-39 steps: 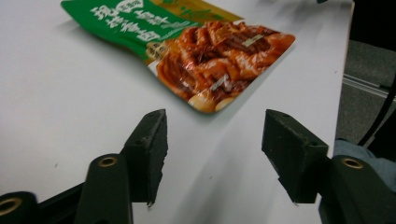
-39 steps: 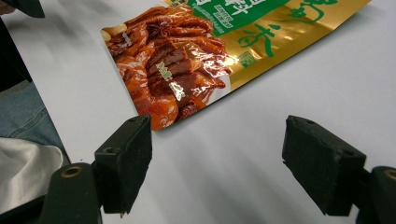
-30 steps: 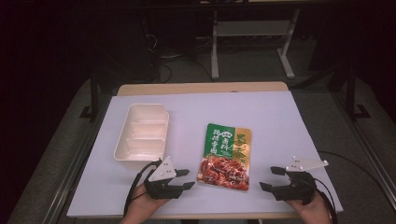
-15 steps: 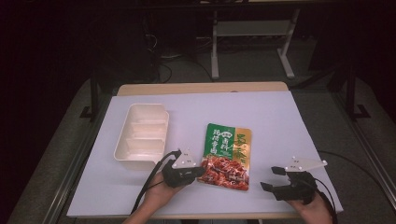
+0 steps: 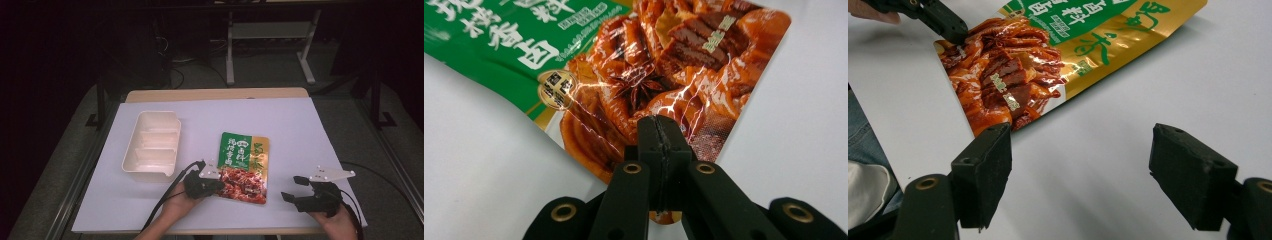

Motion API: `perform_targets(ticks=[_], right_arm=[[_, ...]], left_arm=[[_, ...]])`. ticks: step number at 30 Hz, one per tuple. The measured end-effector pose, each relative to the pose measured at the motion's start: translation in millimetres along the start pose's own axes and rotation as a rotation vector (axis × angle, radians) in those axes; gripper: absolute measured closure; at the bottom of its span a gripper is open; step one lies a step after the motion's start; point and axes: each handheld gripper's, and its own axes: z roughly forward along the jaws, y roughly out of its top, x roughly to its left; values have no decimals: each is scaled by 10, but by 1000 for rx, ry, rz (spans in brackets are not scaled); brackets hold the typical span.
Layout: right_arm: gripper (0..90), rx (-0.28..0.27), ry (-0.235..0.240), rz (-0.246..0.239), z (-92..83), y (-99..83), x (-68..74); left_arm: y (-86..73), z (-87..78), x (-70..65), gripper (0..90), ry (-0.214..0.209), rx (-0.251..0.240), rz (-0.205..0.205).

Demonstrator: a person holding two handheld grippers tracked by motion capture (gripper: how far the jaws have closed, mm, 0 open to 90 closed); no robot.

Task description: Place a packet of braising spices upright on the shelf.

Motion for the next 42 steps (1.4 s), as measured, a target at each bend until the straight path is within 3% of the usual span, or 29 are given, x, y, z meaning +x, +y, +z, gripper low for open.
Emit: perform_targets(ticks=[2,7,16,20,26,27,33,42], right_arm=[[236,4,-1,2,20,11,-15],[215,2,29,32,107,93,-62],[178,36,18,87,279,293,-227],[190,65,-7,68,384,432,-292],[192,85,-5,77,478,605,-399],[190,92,-6,80,535,737,-459],[191,129,-20,71,683,977,-545],[214,175,-25,122,931,1010,-739]], left_arm=[[-11,27,-12,897,9,8,20],[-14,29,-7,898,6,11,17],[-82,29,28,898,-19,-39,-18],[-96,29,23,898,-18,-50,-17],[-100,28,30,898,-22,-50,-5],[-100,28,32,898,-24,-51,-4],[-103,31,34,898,-25,-56,-6],[-127,30,45,898,-30,-72,-21]])
